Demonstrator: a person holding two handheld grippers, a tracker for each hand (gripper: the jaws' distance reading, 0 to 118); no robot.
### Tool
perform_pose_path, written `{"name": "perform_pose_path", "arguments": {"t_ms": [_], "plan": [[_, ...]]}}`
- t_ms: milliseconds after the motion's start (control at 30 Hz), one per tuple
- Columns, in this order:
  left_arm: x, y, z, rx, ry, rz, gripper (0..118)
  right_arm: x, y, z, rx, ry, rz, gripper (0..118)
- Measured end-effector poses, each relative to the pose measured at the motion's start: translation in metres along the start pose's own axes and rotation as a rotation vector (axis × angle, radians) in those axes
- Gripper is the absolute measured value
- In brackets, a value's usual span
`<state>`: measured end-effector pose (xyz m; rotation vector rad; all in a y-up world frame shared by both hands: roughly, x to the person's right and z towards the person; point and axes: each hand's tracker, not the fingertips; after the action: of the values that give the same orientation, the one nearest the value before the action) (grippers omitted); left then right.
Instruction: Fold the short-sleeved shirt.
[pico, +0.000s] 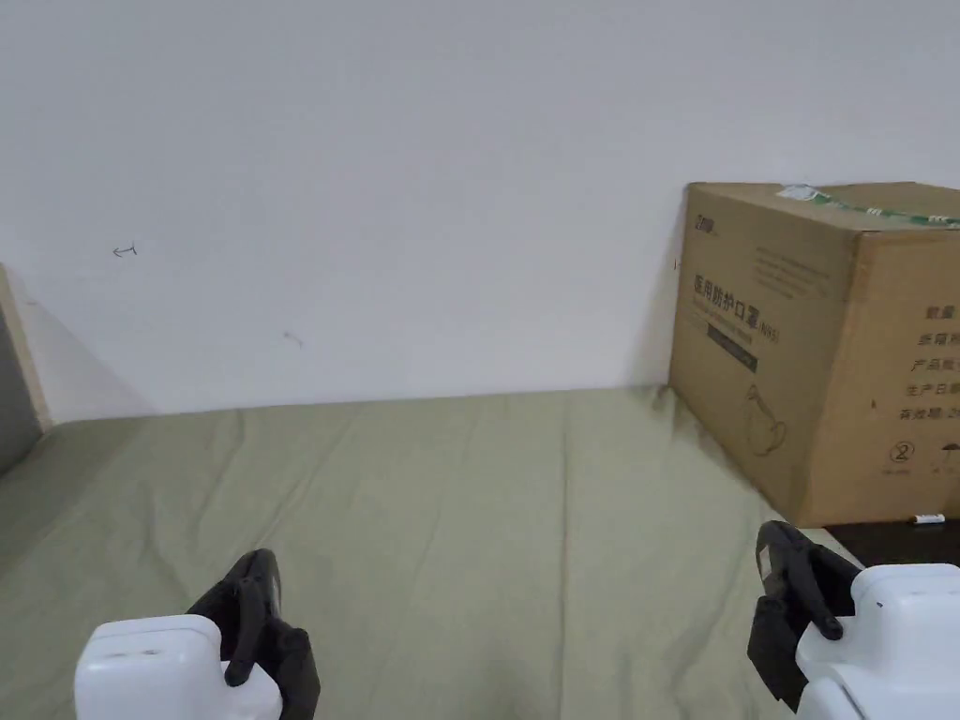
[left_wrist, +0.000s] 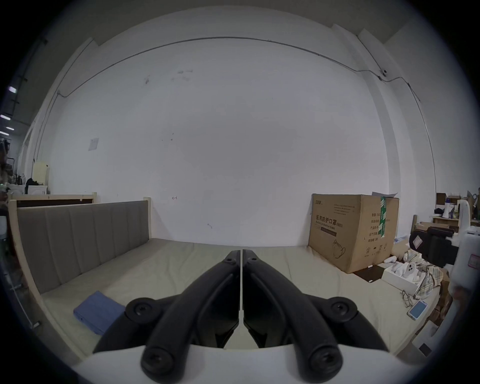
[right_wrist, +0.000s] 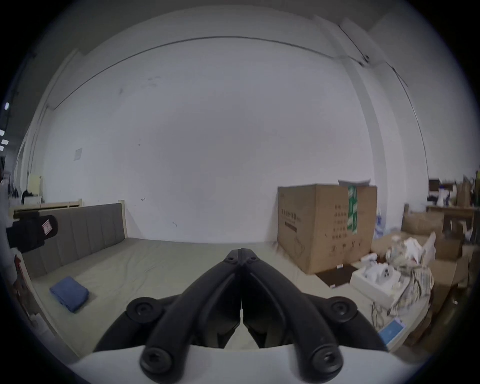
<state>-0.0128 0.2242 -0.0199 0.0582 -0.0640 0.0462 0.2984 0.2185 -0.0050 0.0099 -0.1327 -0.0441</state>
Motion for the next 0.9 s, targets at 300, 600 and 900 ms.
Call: {"name": "perform_pose_path", "arguments": {"t_ms": [300,600,900], "plan": [[-0.009,0.000,0.008,0.017,0.001,-0.033,9,0.005,0.009,0.010,0.032,-0.021,-0.003,29],[-0.009,0.003,0.007,0.064,-0.033,-0.074,118,-0.003,0.010,0.007,0.026,-0.060,0.052,118],[-0.005,0.005,0.006,0.035,-0.048,-0.079,118,-0.007,0.012,0.004,0.015,-0.036,0.052,118]]}}
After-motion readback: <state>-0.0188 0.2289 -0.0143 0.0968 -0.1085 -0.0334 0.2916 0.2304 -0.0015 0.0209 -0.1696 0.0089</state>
